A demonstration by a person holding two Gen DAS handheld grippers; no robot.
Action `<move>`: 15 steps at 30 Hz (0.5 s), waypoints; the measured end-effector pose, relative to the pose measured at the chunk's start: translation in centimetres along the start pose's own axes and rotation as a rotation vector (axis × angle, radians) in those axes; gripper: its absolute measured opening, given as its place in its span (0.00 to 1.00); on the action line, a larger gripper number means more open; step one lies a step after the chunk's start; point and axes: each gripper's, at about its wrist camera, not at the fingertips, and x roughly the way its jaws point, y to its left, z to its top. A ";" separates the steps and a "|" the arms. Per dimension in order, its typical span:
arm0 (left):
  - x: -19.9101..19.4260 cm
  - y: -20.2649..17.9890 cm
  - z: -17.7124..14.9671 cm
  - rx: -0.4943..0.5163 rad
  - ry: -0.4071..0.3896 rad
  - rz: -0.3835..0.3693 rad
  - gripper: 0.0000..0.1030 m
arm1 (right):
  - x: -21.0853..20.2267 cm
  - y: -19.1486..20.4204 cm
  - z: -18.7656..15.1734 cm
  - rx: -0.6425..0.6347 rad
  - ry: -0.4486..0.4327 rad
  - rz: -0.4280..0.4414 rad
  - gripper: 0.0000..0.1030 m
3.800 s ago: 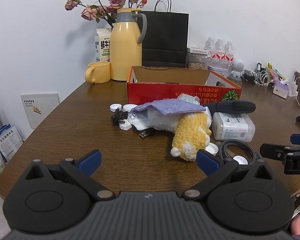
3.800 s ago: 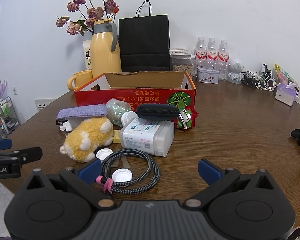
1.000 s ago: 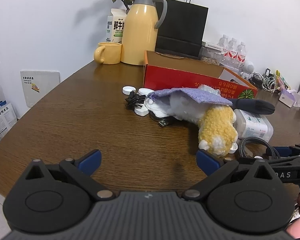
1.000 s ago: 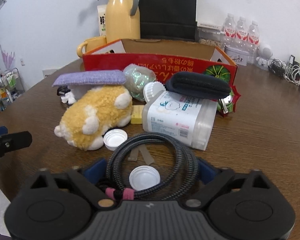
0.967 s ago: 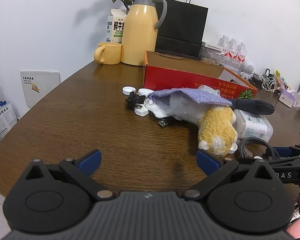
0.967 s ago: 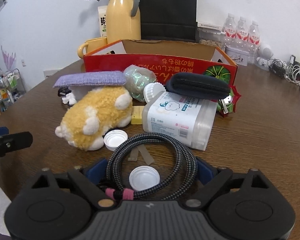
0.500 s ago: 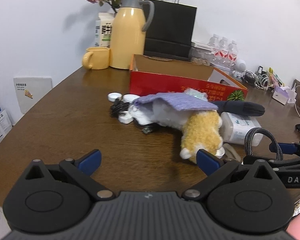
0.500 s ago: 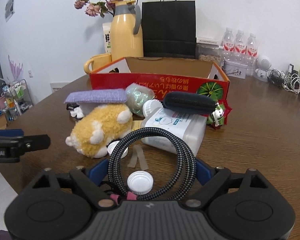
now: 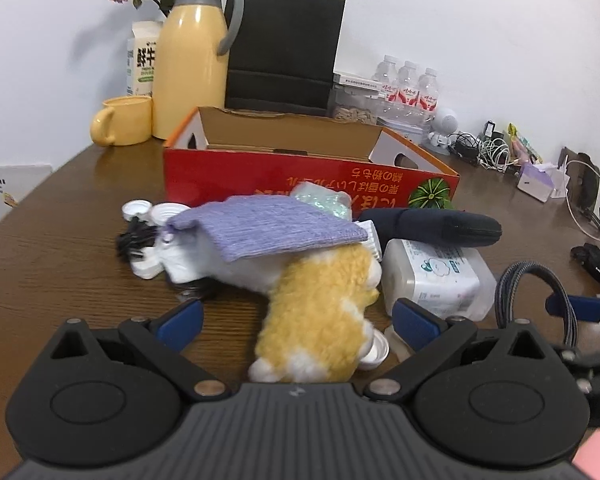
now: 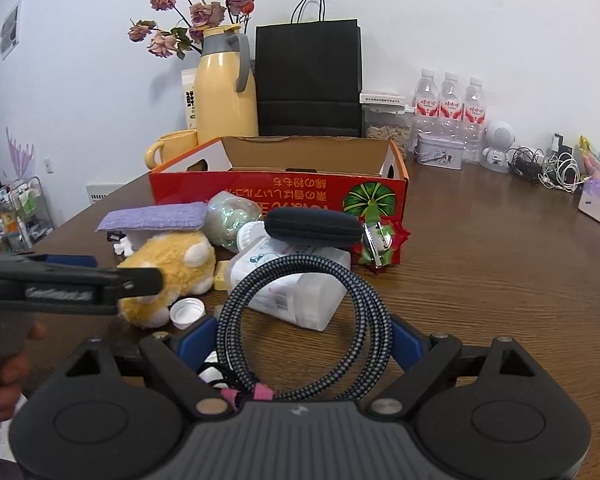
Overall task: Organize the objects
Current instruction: 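Grasp the purple cloth pouch with the left tool while the right tool holds the cable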
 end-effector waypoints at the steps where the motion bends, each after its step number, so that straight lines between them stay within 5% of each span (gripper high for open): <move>1: 0.4 -0.1 -0.1 -0.007 0.012 -0.001 0.89 | 0.1 -0.1 -0.1 0.001 0.001 0.003 0.86; 4: 1.4 0.3 -0.4 -0.054 0.053 -0.036 0.54 | 0.4 -0.3 -0.1 0.003 0.005 0.011 0.86; 15: -2.8 -0.3 -0.2 0.029 -0.042 -0.079 0.49 | 0.4 -0.4 -0.3 0.011 0.000 0.019 0.86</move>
